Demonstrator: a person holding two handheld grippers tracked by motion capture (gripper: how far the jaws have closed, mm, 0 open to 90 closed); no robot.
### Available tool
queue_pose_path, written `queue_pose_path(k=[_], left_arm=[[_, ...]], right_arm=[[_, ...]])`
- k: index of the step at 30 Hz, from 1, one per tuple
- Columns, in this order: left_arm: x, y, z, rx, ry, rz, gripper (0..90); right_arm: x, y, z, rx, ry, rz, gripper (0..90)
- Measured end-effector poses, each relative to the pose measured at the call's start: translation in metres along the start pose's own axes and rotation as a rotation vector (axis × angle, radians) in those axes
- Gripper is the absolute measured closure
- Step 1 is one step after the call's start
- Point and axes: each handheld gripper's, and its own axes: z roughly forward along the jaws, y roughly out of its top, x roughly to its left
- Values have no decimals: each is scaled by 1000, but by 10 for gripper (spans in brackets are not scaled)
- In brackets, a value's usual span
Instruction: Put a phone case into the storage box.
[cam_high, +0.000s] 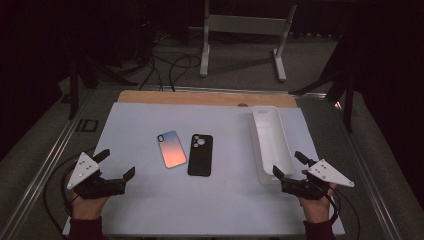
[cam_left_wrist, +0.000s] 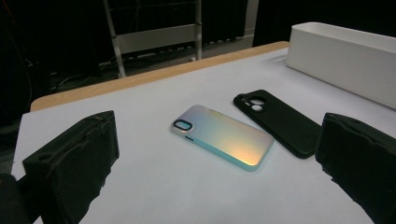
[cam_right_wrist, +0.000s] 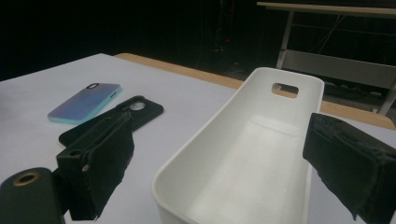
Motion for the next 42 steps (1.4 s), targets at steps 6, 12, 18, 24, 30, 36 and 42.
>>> queue_pose_path(k=[6,12,18,24,30,36,42], left_arm=[[0,-1,1,9,0,-3,0],[-1,-1,6,25,3,-6,0],[-3,6,13,43,-9,-2,0],[-4,14,19,44,-25,5,0],[-6,21,27,53,-34,21,0],[-7,31,40,47,-56,25,0],[-9,36,53,39,-72,21,0]], right_arm=[[0,0,0,0,-5,1,83],[1,-2,3,12,-2,-4,83],[0,-2,2,11,-10,-2,82],[-3,-5,3,18,-15,15,83],[-4,-5,2,13,-19,12,82],[-7,-6,1,16,-25,24,82],[-8,-6,1,17,-27,24,83]])
